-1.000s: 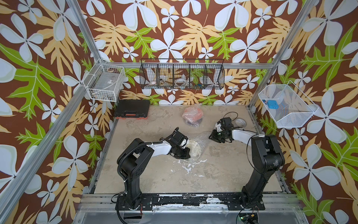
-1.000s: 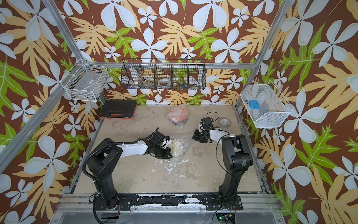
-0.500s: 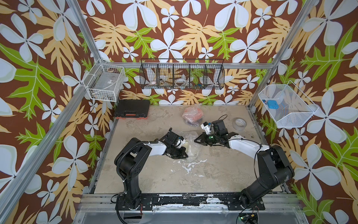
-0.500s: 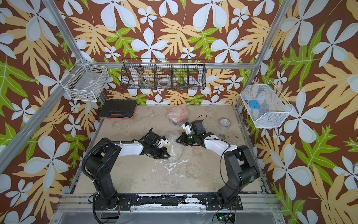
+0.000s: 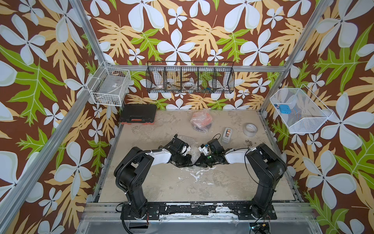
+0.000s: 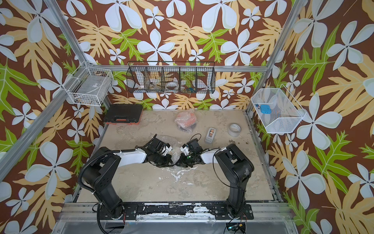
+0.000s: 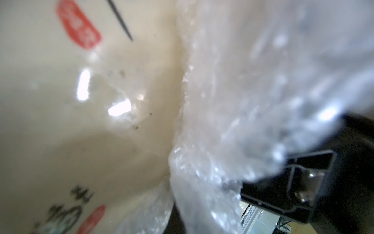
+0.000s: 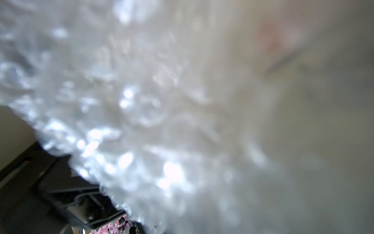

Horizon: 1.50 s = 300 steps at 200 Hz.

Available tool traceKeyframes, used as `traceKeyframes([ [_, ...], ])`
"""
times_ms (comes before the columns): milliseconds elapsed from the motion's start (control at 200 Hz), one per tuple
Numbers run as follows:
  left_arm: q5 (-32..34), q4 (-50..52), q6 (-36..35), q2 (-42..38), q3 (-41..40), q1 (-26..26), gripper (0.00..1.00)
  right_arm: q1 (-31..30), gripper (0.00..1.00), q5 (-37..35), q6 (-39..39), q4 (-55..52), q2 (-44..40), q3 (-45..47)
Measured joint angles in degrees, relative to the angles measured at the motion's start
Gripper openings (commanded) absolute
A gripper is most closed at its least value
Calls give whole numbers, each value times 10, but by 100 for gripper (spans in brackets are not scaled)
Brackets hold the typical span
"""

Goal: Wrap dinner plates in bubble wrap
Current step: Wrap the plate in the bubble wrap.

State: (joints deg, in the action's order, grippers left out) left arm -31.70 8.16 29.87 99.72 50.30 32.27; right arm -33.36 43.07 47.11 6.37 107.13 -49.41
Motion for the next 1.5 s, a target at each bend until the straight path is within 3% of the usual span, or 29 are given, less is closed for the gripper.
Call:
traceKeyframes([
  [180,33,69,-10,-42,73,-31,22,0,0,-2,-28,-11,2,-3],
  [305,35,97,-30,-32,154,-41,24,0,0,-1,-37,-19,4,-8],
  [495,5,95,-29,28,194,-9,20,0,0,-3,-43,-33,4,-16],
  [611,33,118,-30,82,195,0,15,0,0,-18,-47,-58,-6,-24],
  [806,48,108,-41,108,157,-3,4,4,29,-65,-56,-137,-51,-54],
  [906,38,83,-43,105,134,-4,2,11,33,-75,-57,-163,-84,-74],
  [951,35,71,-43,105,126,-4,2,12,32,-75,-57,-166,-96,-80],
  [1081,27,44,-43,99,109,-4,1,13,13,-63,-45,-144,-69,-91],
  [1261,30,40,-43,89,111,-4,5,8,2,-13,-19,-92,4,-65],
  [1396,51,90,-45,72,134,-10,21,16,0,7,-22,-61,21,-47],
  [1501,83,120,-58,39,167,-45,35,26,0,19,-24,-35,19,-26],
])
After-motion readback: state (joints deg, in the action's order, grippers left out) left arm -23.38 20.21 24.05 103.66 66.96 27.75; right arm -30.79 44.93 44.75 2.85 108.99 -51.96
